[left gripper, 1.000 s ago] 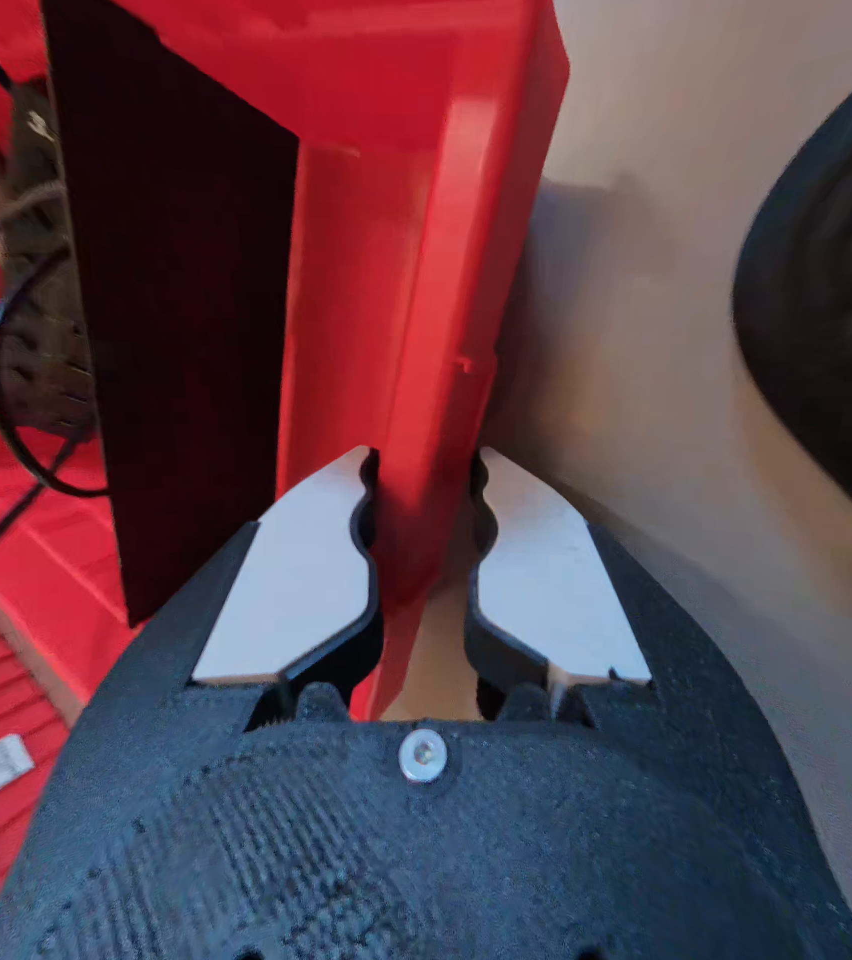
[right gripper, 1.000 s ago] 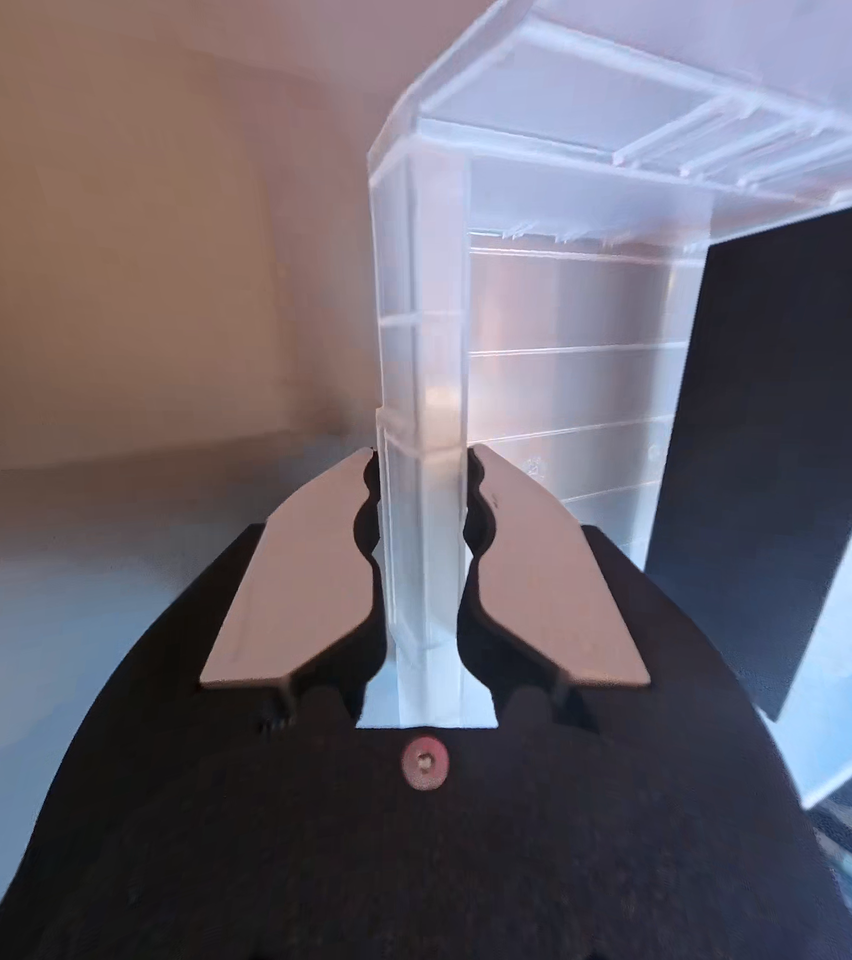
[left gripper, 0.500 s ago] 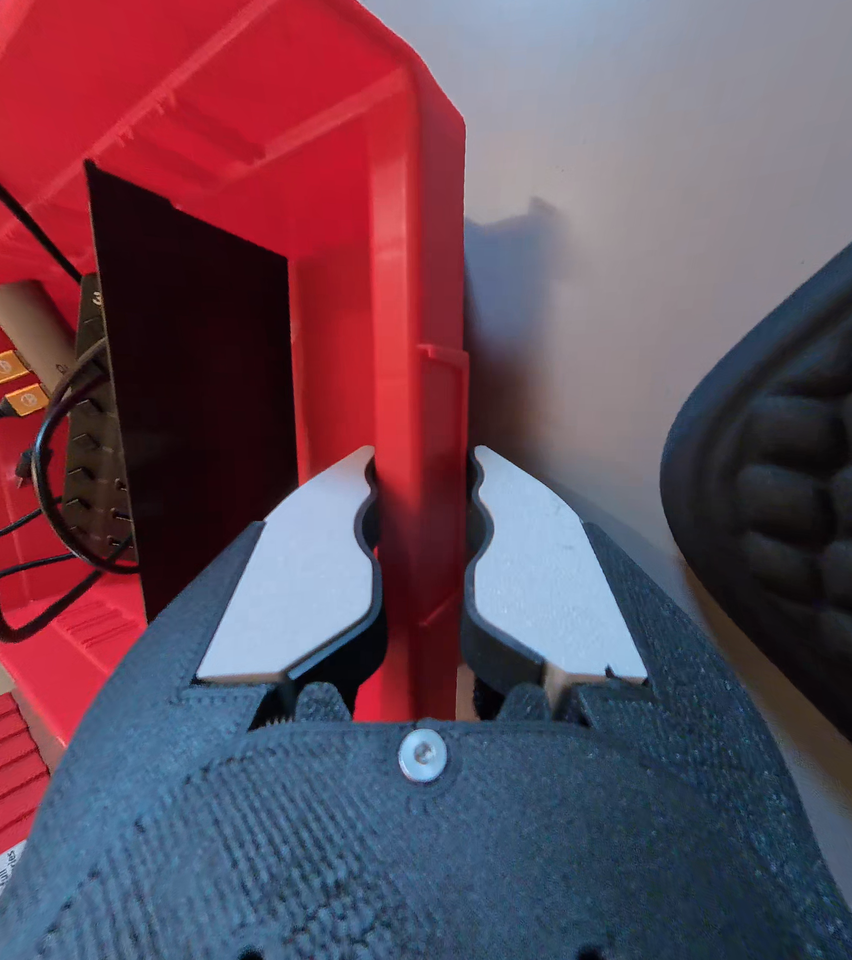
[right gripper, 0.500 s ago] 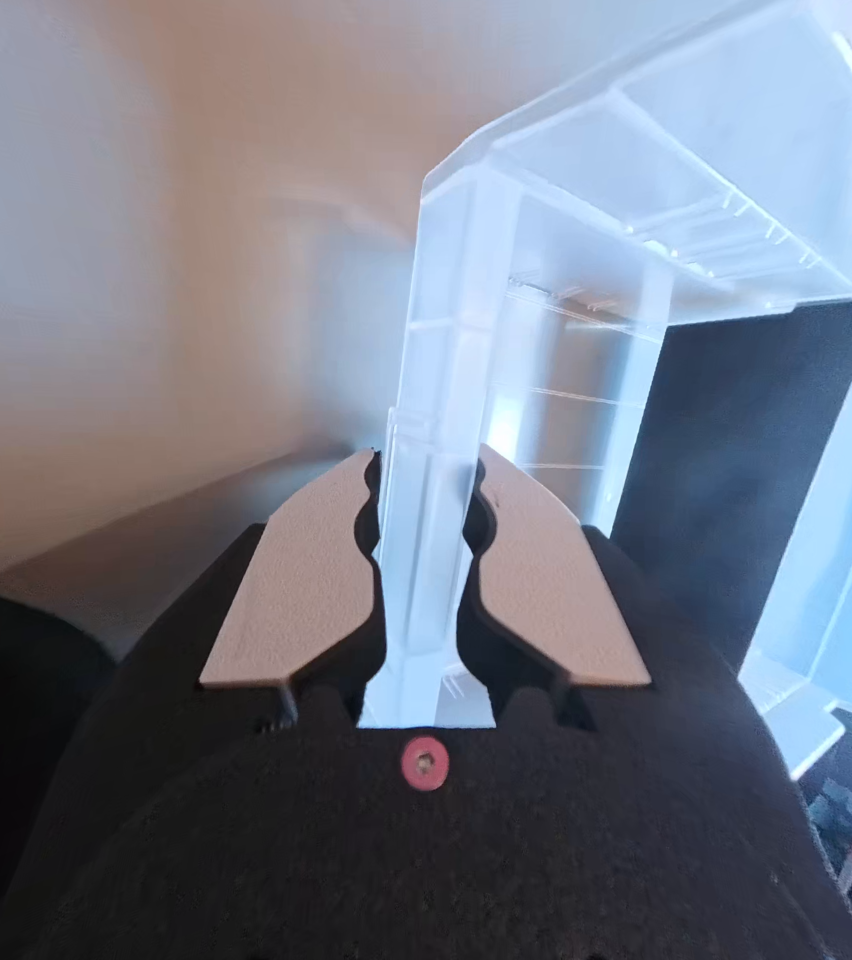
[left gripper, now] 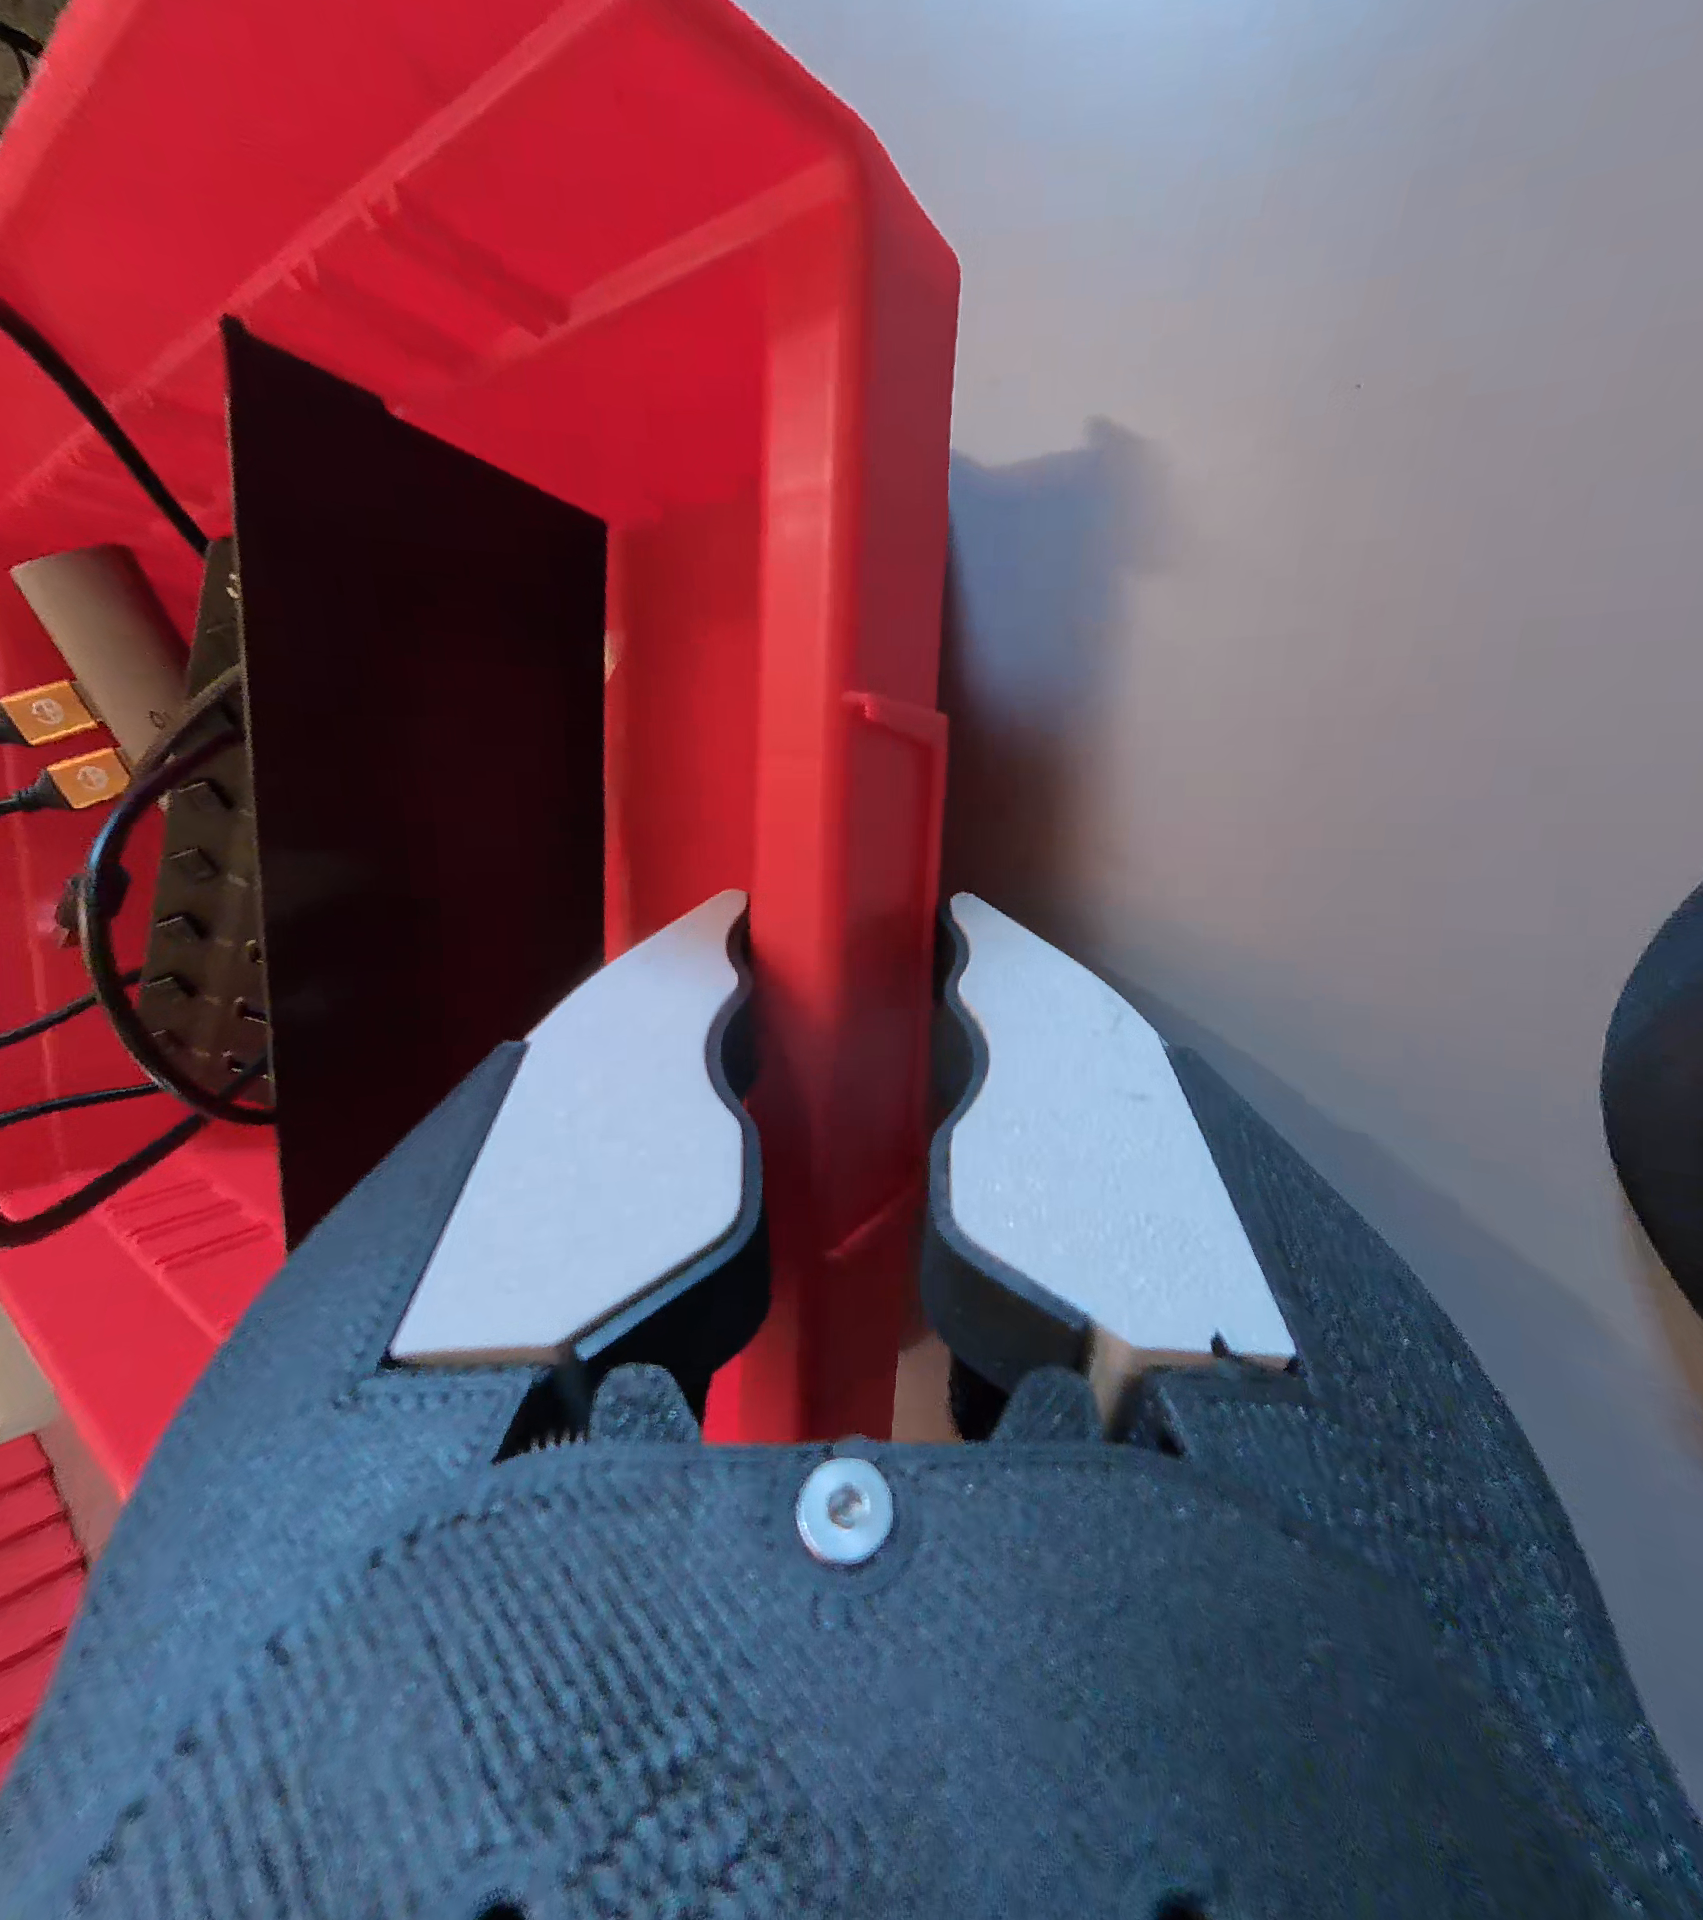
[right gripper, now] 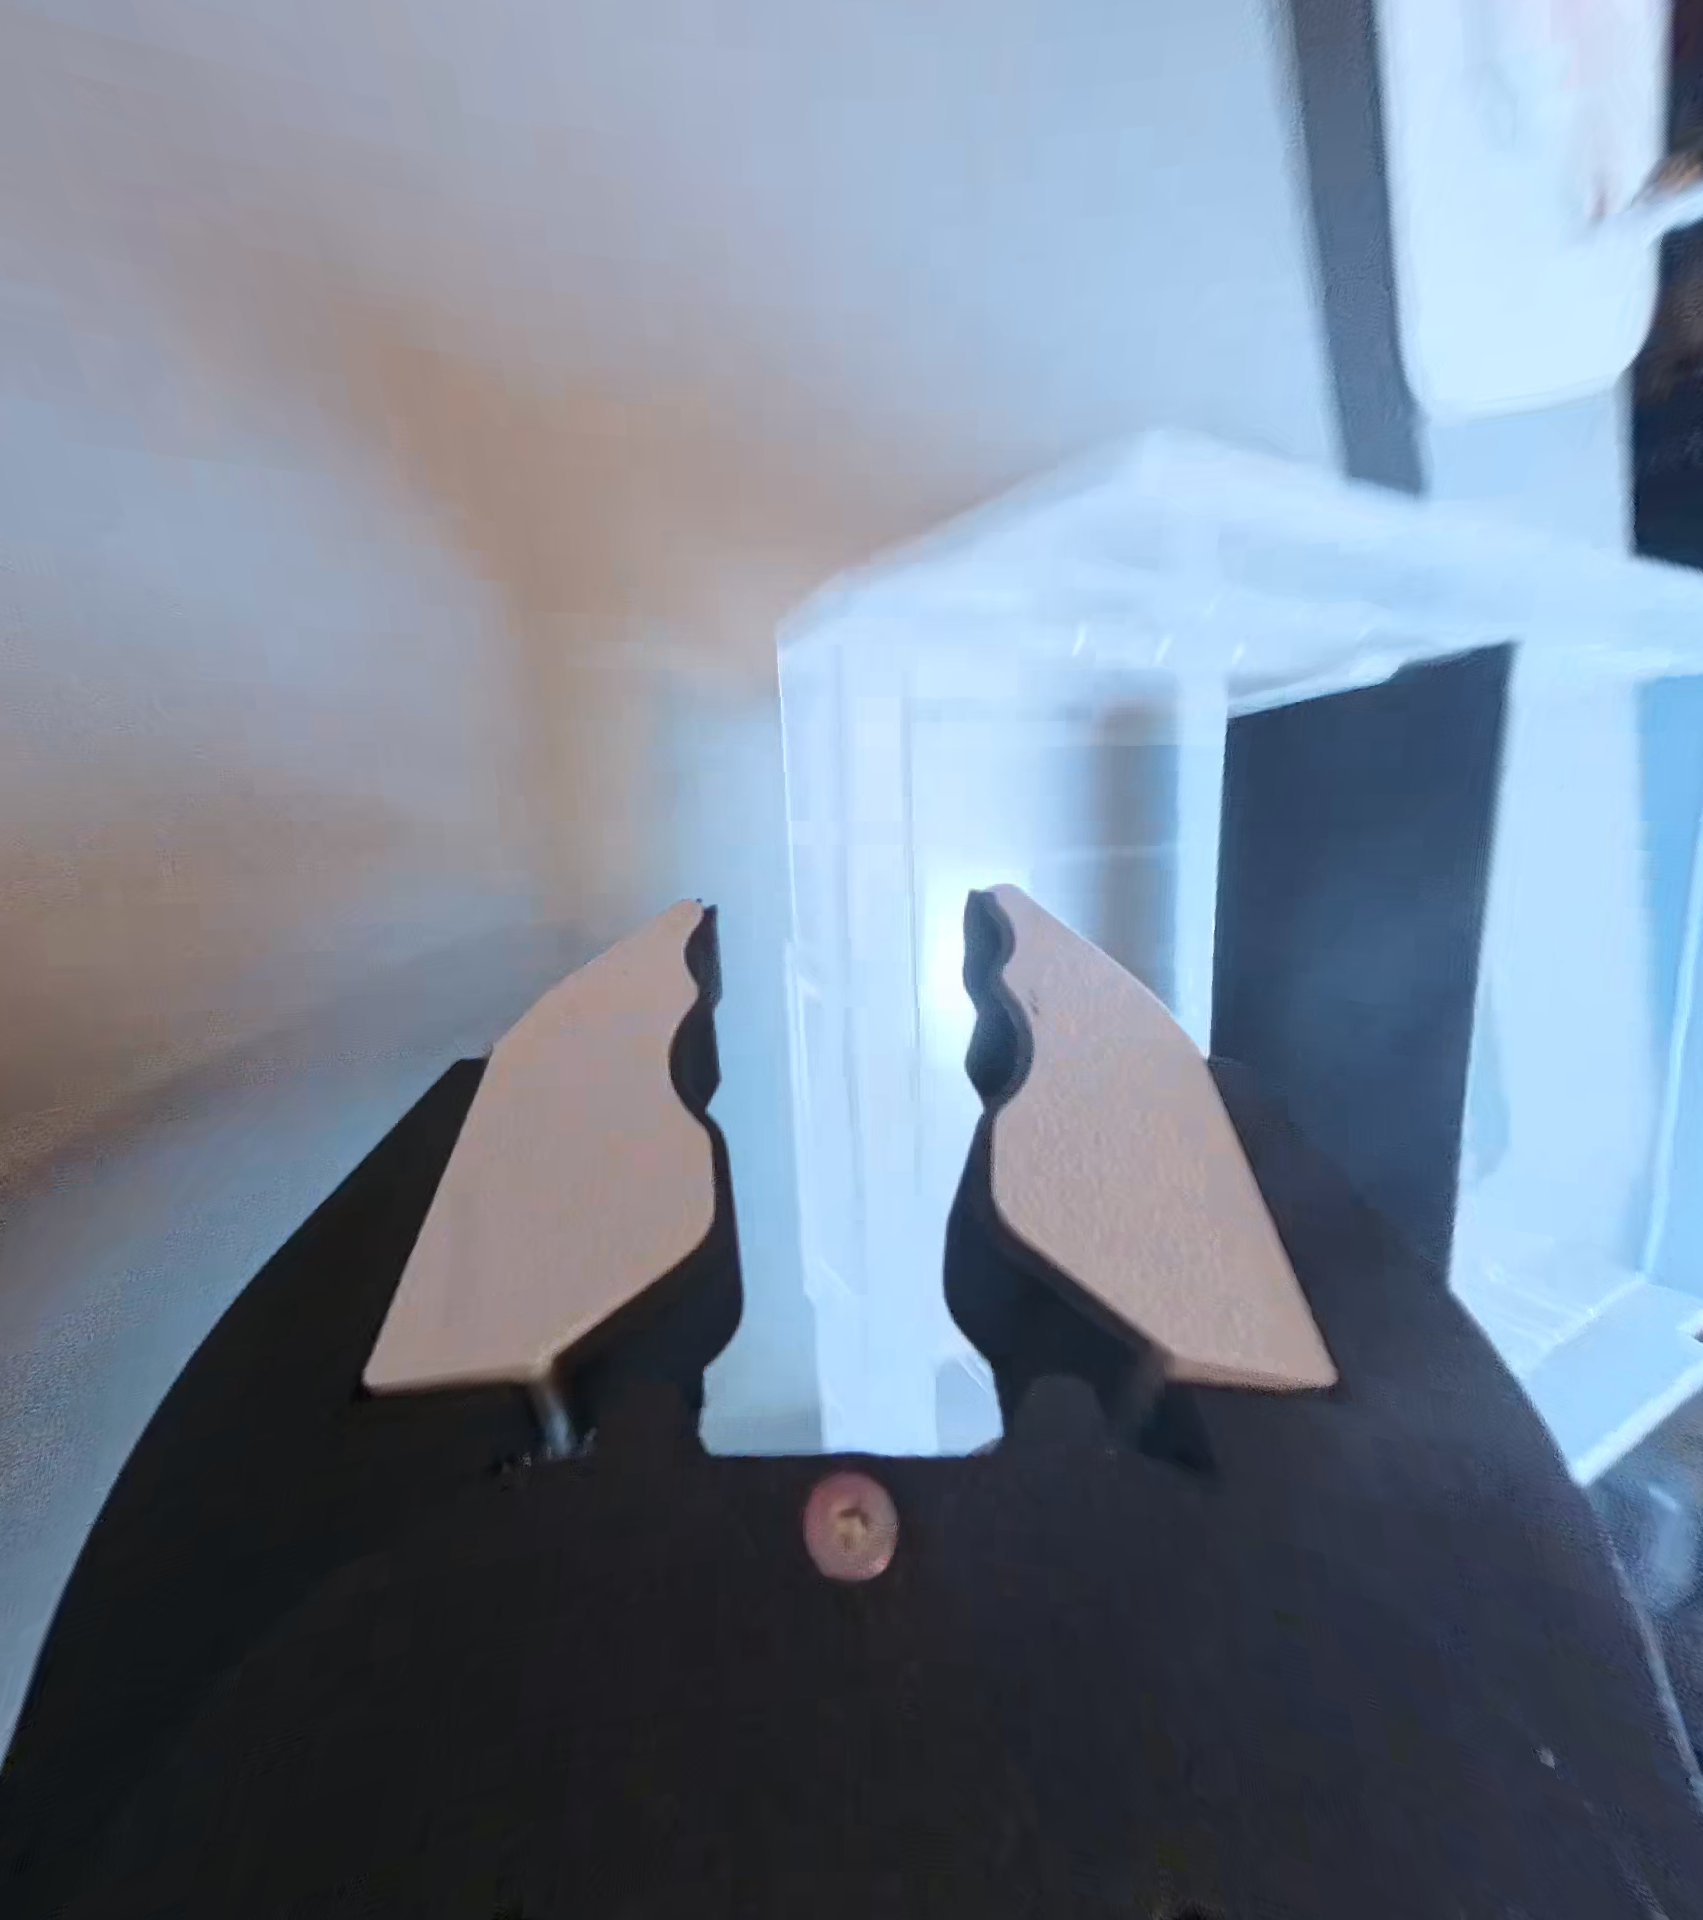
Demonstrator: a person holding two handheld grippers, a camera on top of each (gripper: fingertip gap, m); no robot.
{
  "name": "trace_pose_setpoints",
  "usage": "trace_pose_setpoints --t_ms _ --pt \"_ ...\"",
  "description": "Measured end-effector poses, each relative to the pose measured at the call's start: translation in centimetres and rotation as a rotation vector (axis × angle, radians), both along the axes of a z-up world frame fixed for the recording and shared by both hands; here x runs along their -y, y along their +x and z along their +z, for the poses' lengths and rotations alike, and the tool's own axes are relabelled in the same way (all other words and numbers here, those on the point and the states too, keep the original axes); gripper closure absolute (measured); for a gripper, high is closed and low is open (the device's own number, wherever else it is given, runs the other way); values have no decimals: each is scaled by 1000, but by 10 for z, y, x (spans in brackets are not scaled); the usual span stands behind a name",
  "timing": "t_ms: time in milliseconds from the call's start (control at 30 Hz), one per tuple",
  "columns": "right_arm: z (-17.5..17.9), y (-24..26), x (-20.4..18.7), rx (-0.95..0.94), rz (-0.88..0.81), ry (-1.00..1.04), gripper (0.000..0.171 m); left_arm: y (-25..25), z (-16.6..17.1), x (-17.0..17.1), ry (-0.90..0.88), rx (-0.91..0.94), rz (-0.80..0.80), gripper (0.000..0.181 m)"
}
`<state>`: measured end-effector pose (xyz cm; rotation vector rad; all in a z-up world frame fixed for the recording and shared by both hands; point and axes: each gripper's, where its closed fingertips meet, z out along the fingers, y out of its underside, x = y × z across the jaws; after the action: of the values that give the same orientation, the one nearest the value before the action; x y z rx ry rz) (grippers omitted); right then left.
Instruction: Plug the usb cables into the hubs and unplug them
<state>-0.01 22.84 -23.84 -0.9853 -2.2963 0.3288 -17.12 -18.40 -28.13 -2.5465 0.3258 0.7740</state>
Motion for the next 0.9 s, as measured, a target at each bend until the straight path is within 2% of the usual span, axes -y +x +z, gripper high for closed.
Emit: trace_pose_setpoints --t_ms 100,167,300,367,467,667,800,900 --pt "47 -6 46 -233 -10 -337 124 2 3 -3 50 43 24 149" --pt "70 -9 60 -401 -67 -518 121 6 11 -7 127 89 39 145" --pt "78 -12 66 -620 -195 -784 122 16 33 -14 276 180 54 141" --pt "65 -15 59 -668 -249 -787 124 21 52 -19 379 237 62 141" --pt "50 -16 60 -637 -260 -797 124 16 83 -22 511 267 95 140" --pt "48 -15 71 -634 -216 -784 124 -39 139 -12 648 250 238 138" --pt "49 -12 74 -649 -199 -759 124 -86 168 -8 638 240 313 138" --pt "48 -12 74 -646 -198 -759 124 -116 172 -7 553 243 375 134"
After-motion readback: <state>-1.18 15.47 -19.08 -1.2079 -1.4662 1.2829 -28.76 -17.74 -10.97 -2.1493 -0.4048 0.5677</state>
